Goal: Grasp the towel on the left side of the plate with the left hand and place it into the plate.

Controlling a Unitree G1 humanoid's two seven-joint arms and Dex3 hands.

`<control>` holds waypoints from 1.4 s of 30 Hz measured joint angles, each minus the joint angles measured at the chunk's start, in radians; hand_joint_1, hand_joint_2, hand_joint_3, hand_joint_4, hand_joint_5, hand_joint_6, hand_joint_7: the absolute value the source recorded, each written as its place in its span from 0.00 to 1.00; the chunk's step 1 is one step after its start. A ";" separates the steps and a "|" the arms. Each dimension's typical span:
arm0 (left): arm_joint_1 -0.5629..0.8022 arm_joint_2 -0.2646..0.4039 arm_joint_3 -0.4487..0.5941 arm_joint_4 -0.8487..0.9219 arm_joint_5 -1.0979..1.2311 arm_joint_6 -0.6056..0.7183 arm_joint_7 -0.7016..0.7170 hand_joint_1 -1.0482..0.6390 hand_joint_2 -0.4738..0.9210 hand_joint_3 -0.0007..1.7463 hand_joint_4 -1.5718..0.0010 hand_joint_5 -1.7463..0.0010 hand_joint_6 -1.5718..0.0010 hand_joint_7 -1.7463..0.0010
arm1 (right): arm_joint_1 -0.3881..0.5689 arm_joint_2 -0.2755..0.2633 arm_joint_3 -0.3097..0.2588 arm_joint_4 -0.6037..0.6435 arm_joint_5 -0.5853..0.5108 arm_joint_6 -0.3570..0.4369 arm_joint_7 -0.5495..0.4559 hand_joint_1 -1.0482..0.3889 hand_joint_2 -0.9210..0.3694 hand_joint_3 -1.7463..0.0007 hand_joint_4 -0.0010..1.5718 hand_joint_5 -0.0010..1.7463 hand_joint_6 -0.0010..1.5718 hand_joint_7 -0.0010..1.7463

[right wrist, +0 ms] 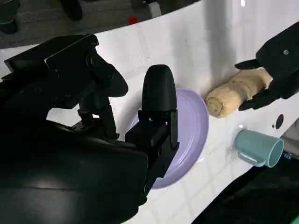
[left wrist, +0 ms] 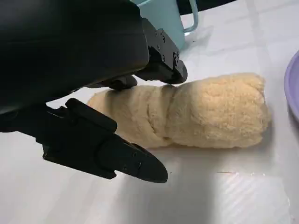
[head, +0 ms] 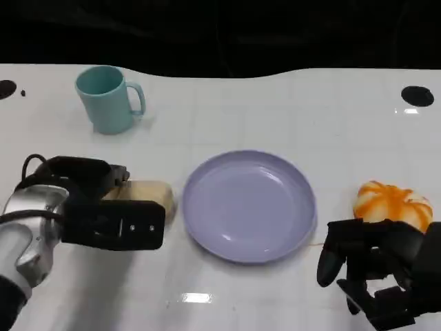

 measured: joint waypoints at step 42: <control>0.071 -0.053 0.126 -0.078 -0.136 -0.204 0.500 0.49 0.80 0.42 0.45 0.00 0.61 0.00 | 0.001 -0.001 -0.001 -0.003 0.001 0.001 0.001 0.76 0.27 0.38 0.44 0.97 0.44 0.81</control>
